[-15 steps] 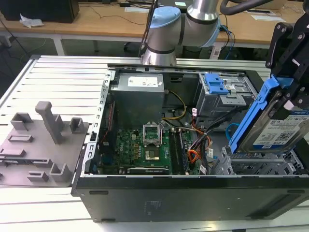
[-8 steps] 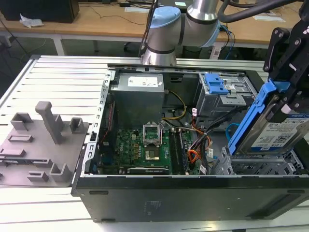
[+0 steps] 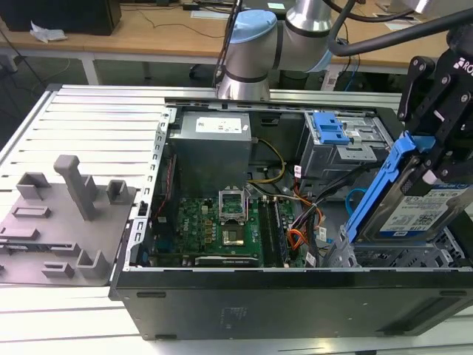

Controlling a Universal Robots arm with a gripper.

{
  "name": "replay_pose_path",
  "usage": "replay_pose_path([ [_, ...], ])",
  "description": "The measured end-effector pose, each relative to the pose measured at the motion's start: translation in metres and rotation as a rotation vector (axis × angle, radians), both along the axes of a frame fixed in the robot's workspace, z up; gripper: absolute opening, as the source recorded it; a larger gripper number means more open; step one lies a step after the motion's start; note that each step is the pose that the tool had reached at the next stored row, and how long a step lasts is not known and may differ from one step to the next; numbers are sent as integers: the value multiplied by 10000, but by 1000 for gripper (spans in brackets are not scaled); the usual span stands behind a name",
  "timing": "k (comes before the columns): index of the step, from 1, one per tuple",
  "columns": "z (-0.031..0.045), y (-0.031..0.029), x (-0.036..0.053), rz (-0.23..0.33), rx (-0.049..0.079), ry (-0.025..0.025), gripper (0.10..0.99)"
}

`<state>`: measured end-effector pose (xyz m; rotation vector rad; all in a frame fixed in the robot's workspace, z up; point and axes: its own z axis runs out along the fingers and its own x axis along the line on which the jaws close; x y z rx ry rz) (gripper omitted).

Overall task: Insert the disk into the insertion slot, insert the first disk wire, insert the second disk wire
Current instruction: 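Insert the disk into the insertion slot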

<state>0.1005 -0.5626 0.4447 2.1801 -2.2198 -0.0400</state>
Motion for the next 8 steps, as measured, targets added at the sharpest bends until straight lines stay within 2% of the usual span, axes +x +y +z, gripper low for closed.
replay_pose_path([
  [2, -4, 10, 40, -1, 1, 0, 369],
  [4, -5, 62, 97, -1, 0, 0, 369],
  [8, -29, 77, 98, -9, -2, 0, 369],
])
